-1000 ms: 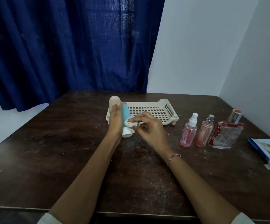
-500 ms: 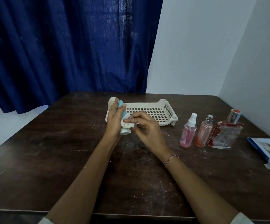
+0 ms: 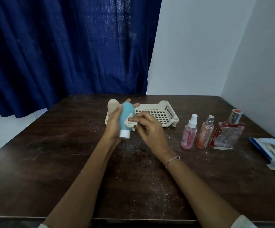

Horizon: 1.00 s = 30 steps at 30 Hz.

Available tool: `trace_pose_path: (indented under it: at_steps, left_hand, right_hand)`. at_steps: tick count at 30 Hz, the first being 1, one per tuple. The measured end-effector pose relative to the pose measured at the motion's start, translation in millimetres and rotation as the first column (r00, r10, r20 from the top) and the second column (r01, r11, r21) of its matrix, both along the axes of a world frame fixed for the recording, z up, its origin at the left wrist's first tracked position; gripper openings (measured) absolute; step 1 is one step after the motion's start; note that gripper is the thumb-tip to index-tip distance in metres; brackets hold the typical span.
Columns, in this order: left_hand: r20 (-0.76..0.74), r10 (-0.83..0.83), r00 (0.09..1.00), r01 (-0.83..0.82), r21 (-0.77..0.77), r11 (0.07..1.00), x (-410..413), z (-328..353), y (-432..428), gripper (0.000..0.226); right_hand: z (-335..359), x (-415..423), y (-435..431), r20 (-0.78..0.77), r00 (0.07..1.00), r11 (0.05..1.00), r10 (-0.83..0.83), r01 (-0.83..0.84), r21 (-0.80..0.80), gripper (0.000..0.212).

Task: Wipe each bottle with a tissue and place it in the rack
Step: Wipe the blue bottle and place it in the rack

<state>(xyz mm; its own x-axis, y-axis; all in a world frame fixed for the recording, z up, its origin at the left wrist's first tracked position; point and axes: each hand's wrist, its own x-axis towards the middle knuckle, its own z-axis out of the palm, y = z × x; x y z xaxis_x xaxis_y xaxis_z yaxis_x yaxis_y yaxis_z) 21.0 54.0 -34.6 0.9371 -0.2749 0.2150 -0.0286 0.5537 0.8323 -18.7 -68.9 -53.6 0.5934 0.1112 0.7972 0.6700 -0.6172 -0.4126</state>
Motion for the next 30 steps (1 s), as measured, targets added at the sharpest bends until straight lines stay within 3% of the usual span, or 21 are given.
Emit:
trace_pose_path:
  at_steps: [7, 12, 18, 26, 30]
  left_hand:
    - [0.056, -0.089, 0.994, 0.067, 0.305, 0.950, -8.1, -3.7, -6.4, 0.045]
    - [0.059, -0.060, 0.996, 0.036, 0.334, 0.942, -6.0, -6.8, -5.7, 0.046]
    - [-0.028, 0.050, 0.998, -0.041, 0.265, 0.963, 4.0, -7.9, -0.8, 0.059]
    - [0.109, 0.060, 0.992, -0.110, 0.541, 0.834, -3.5, -8.7, -4.9, 0.063]
    - [0.221, -0.050, 0.974, -0.081, 0.544, 0.835, -7.3, -11.3, -6.7, 0.050]
  right_hand:
    - [7.5, 5.9, -14.2, 0.066, 0.943, 0.945, -0.326, 0.325, 0.025, 0.023]
    - [3.2, 1.3, -5.8, 0.006, 0.973, 0.973, -0.229, 0.229, 0.032, 0.025]
    - [-1.7, -4.7, 16.6, 0.029, 0.999, 0.987, -0.043, 0.047, -0.155, 0.025]
    - [2.1, 1.6, 3.7, 0.029, 0.977, 0.973, -0.210, 0.212, -0.093, 0.028]
    - [6.1, 6.0, -7.7, 0.000, 0.964, 0.964, -0.264, 0.264, 0.007, 0.016]
